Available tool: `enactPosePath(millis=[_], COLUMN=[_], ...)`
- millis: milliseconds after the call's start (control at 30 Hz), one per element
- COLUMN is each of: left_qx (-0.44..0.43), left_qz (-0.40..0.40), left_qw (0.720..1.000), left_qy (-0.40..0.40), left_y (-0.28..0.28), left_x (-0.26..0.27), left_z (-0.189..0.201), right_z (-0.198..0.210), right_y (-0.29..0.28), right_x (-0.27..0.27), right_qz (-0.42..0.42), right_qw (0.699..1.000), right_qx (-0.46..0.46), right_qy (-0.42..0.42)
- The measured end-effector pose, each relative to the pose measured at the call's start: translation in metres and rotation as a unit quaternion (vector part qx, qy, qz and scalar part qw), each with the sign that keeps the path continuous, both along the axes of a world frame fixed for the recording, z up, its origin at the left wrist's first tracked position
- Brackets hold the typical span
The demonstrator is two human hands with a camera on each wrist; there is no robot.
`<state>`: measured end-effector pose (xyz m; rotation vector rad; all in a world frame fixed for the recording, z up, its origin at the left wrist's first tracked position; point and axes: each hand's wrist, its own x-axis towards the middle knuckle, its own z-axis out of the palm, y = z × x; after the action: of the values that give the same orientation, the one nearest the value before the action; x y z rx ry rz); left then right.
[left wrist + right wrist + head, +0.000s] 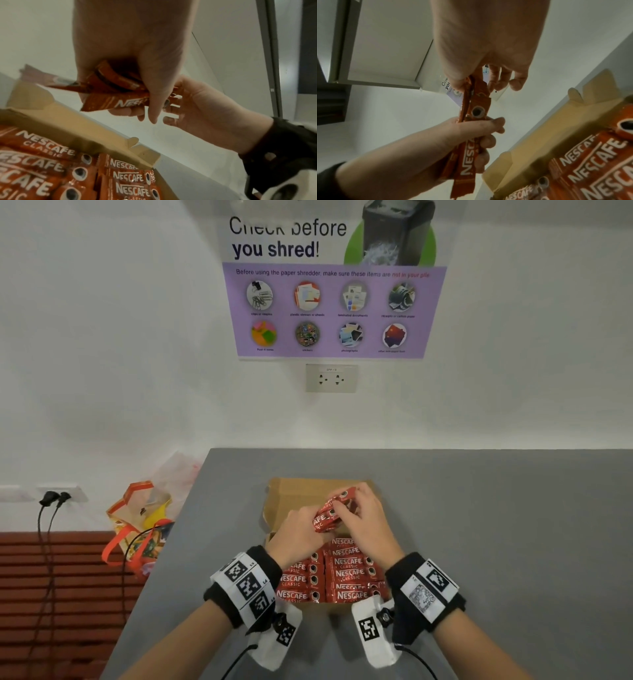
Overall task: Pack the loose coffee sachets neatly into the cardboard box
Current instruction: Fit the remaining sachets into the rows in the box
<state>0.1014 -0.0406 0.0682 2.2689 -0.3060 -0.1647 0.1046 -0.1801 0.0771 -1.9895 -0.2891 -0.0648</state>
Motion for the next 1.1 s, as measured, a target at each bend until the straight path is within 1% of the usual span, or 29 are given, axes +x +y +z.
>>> enactPosePath(millis=[67,100,200,233,300,367,433,500,567,633,733,800,900,967,1033,1100], left_qx=[-0.012,-0.020,-0.039,-0.048,-0.086,-0.126,-0.163,-0.198,-0.212,-0.217,-0.221,-0.210,-0.172,-0.157,-0.154,-0.151], left_qz=[-0.011,-0.010,0.027,0.049,0.101,0.154,0.180,0.171,0.151,0.138,0.147,0.152,0.134,0.131,0.134,0.137], left_qw=[1.000,0.999,0.999,0.998,0.991,0.980,0.969,0.964,0.964,0.965,0.963,0.964,0.974,0.977,0.978,0.978], left_qy=[0.021,0.029,0.018,0.014,0.003,-0.025,-0.046,-0.055,-0.050,-0.045,-0.046,-0.051,-0.053,-0.055,-0.051,-0.045], left_y=[0.001,0.002,0.007,0.009,0.014,0.016,0.017,0.016,0.014,0.012,0.013,0.015,0.017,0.020,0.023,0.024], left_x=[-0.004,-0.005,-0.008,-0.008,-0.008,-0.008,-0.007,-0.008,-0.011,-0.012,-0.010,-0.009,-0.010,-0.009,-0.008,-0.009], left_z=[0.001,0.001,-0.002,-0.003,-0.003,-0.002,0.003,0.010,0.014,0.016,0.018,0.018,0.021,0.022,0.022,0.020], right_z=[0.001,0.001,0.001,0.001,0.002,0.002,0.001,-0.003,-0.007,-0.009,-0.010,-0.010,-0.007,-0.004,0.000,0.001], right_y=[-0.001,-0.001,-0.006,-0.009,-0.014,-0.017,-0.018,-0.017,-0.014,-0.012,-0.010,-0.010,-0.010,-0.012,-0.014,-0.014], right_x=[-0.001,-0.002,0.001,0.002,0.001,-0.003,-0.006,-0.007,-0.007,-0.007,-0.008,-0.007,-0.005,-0.004,-0.003,-0.001], right_qz=[-0.004,-0.020,-0.096,-0.103,-0.087,-0.063,-0.030,0.003,0.020,0.027,0.033,0.021,-0.002,0.013,0.027,0.019], right_qw=[1.000,1.000,0.992,0.989,0.989,0.991,0.995,0.997,0.997,0.997,0.998,0.998,0.997,0.997,0.997,0.999], right_qx=[-0.007,-0.001,0.065,0.092,0.114,0.104,0.077,0.046,0.033,0.035,0.045,0.051,0.070,0.075,0.066,0.041], right_qy=[-0.004,-0.014,-0.051,-0.048,-0.041,-0.051,-0.064,-0.065,-0.062,-0.060,-0.040,-0.019,0.012,0.026,0.026,0.016])
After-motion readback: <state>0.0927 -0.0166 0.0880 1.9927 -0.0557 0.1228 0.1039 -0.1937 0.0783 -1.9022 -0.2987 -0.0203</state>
